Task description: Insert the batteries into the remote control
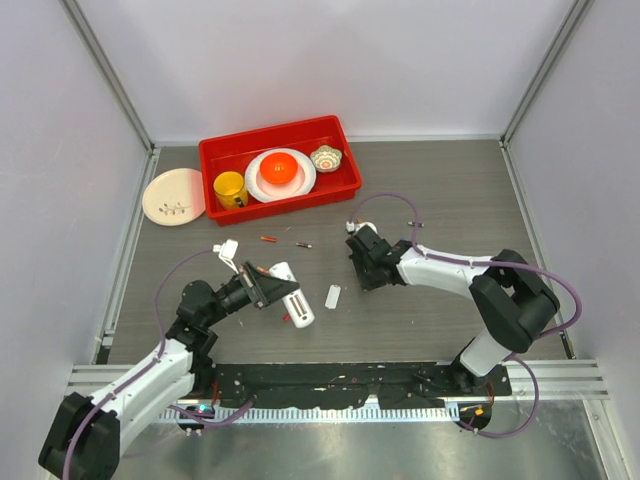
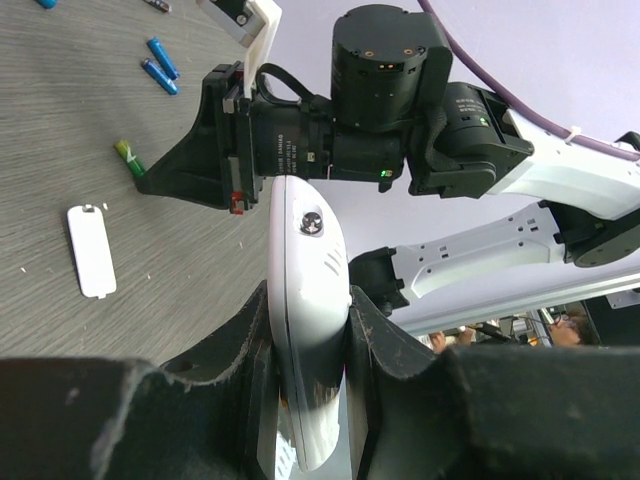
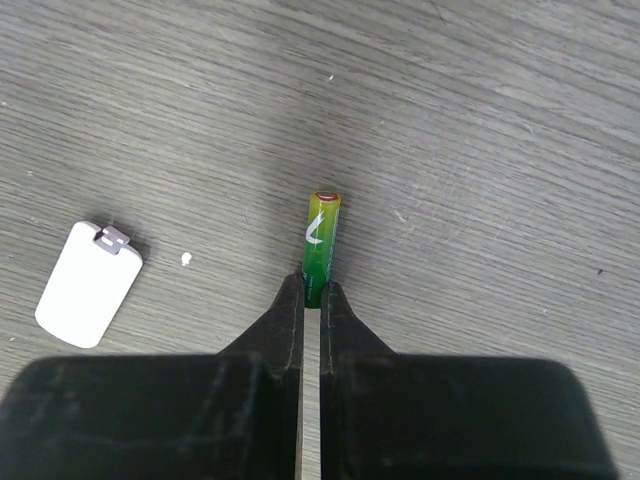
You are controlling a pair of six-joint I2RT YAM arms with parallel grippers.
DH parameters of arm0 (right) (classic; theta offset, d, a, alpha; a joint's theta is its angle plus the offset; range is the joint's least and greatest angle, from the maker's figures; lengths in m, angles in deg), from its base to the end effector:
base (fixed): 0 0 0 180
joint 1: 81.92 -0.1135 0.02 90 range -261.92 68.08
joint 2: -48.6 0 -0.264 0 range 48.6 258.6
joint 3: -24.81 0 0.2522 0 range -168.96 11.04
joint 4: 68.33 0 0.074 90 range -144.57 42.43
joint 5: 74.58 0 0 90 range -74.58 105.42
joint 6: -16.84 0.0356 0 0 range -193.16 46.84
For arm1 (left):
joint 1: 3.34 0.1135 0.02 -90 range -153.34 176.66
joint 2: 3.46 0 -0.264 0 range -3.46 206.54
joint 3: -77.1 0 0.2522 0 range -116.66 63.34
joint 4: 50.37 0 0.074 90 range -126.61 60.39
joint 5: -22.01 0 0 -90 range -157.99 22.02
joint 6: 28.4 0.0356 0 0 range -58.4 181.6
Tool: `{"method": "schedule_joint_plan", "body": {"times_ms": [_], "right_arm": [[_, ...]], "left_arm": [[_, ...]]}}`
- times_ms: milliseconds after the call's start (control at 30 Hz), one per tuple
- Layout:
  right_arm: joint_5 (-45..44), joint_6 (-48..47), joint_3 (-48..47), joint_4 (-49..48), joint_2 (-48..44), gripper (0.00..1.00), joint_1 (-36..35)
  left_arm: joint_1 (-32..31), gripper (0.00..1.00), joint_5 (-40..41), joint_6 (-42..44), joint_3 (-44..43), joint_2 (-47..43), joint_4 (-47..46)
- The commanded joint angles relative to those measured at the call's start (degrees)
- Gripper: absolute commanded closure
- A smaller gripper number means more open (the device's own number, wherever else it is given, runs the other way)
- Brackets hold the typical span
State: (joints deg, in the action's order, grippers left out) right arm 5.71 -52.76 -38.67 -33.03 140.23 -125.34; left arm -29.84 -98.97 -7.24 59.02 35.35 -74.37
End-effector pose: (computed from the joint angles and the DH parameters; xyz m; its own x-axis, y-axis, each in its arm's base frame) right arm 0.2210 0.2009 0.1608 -0.8261 -0.3087 -0.4715 -0.3572 0.9339 0.0144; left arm 0.1301 -0.0853 0.1957 -0.7672 -0.5109 -0.3878 0.3517 0.1705 -0.9205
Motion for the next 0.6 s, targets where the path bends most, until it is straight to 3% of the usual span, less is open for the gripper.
{"method": "schedule_joint_plan", "body": {"times_ms": [0,233,367,500,567], "right_arm": [[3.0,2.6,1.1,-1.1,0.4,0.99,0.3],[5.7,5.8,5.3,-4.1,-22.1,0.99,-0.1],[5.6,5.0,1.1,4.5,-26.5,0.99,-4.3],[6.5,7.1,-1.3,9.5,-30.2,0.99,-11.4],[10.9,7.4,-2.6,10.6,-30.4,0.99,-13.9]], "left_arm": [[-0.6,1.0,0.6,1.0,-3.1,5.7,-8.5],[-4.3,1.0,5.3,-0.8,-5.3,19.6,-26.6],[-4.3,1.0,7.4,-1.4,-6.2,25.7,-32.9],[-4.3,1.0,6.9,-5.3,-6.6,33.7,-45.6],[-4.4,1.0,6.0,-8.1,-6.6,39.4,-50.9]]}}
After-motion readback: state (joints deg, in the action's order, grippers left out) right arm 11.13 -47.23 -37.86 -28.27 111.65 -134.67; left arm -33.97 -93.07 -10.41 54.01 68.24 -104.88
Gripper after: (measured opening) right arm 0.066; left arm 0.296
